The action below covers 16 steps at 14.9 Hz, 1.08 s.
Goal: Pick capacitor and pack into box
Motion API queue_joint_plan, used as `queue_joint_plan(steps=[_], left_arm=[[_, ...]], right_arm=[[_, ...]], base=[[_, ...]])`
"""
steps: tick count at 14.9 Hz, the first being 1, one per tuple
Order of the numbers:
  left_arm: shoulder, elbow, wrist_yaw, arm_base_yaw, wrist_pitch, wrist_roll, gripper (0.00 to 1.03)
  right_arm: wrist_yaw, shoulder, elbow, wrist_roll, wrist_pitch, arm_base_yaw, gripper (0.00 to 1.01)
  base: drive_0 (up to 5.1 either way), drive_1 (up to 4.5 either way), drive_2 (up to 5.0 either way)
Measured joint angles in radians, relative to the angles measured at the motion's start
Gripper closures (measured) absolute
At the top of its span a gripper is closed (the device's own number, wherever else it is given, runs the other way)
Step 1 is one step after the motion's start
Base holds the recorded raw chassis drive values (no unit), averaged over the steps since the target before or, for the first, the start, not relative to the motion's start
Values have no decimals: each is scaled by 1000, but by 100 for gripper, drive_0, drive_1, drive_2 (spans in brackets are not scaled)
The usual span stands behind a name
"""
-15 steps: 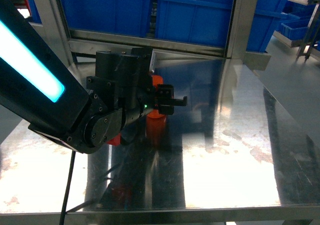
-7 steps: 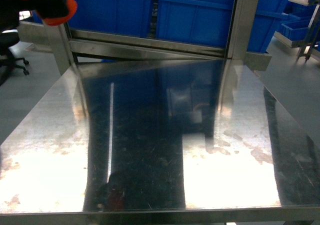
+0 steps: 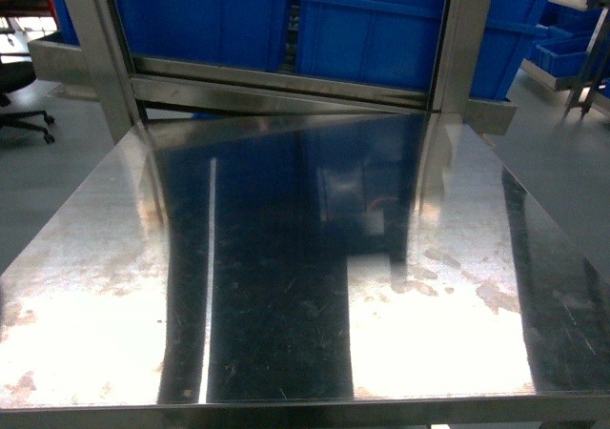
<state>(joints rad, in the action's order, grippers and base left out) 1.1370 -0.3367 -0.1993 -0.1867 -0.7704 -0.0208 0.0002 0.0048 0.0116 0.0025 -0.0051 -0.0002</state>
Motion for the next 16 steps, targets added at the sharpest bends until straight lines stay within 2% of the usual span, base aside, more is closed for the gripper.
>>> queue_joint_plan(steps=[3, 7, 8, 9, 10, 12, 14, 16], left_arm=[[-121, 101, 57, 44, -5, 3, 60], [-281, 209, 105, 100, 56, 3, 60], [-324, 228, 143, 123, 78, 3, 60], [-368, 246, 196, 180, 105, 4, 60], [-402, 259, 184, 194, 128, 3, 60], [-484, 283, 200, 185, 187, 4, 60], [-503, 315, 199, 185, 139, 4, 60], [-524, 323, 199, 185, 173, 4, 60]], right_arm=[[0, 0, 0, 0, 0, 0, 3], [0, 0, 0, 0, 0, 0, 3], [0, 0, 0, 0, 0, 0, 3], [0, 0, 0, 0, 0, 0, 3], [1, 0, 0, 0, 0, 0, 3], [0, 0, 0, 0, 0, 0, 3], [0, 0, 0, 0, 0, 0, 3], [0, 0, 0, 0, 0, 0, 3]], base=[[0, 0, 0], [0, 0, 0], [0, 0, 0], [0, 0, 0], [0, 0, 0], [0, 0, 0], [0, 0, 0], [0, 0, 0]])
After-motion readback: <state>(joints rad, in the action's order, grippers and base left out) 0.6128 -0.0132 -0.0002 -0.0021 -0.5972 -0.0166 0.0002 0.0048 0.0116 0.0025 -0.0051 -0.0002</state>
